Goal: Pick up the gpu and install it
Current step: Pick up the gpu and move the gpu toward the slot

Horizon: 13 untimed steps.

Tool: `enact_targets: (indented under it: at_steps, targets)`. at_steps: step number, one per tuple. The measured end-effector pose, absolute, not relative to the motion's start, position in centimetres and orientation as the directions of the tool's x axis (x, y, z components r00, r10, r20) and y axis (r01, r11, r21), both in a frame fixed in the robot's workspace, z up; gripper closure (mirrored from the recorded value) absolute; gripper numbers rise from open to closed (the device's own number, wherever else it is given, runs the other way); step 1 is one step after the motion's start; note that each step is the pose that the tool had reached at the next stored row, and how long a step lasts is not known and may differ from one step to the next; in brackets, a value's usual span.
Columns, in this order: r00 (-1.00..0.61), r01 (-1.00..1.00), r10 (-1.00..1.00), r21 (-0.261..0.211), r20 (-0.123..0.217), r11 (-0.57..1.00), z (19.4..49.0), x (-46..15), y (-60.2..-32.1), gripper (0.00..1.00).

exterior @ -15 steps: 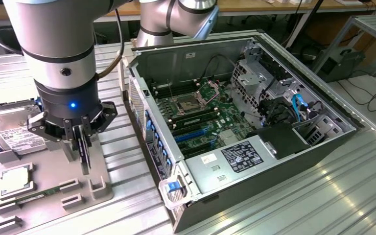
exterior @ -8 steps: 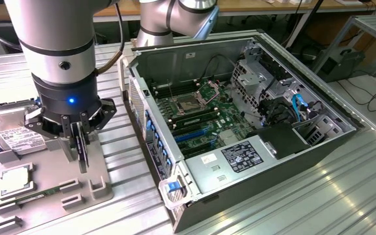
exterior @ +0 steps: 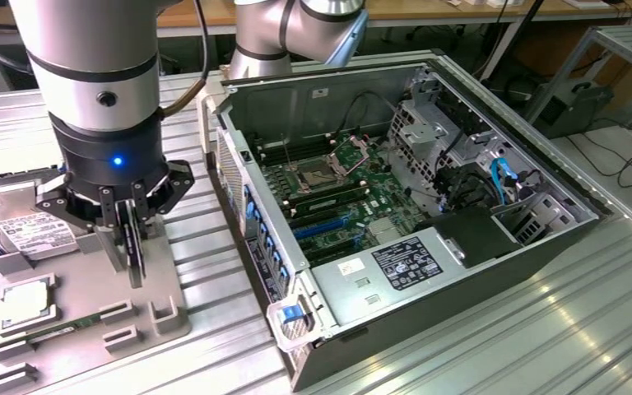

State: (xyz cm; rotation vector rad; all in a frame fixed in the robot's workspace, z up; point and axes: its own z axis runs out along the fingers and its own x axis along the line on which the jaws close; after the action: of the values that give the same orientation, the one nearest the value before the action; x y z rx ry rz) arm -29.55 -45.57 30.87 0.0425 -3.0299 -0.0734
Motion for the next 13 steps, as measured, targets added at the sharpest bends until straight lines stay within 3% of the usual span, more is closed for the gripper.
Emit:
enact_targets:
  at_steps: [13]
  targets:
    - [-0.992, -0.025, -0.03, 0.046, 0.119, 0.999, 31.88, -29.38, -45.57, 0.72]
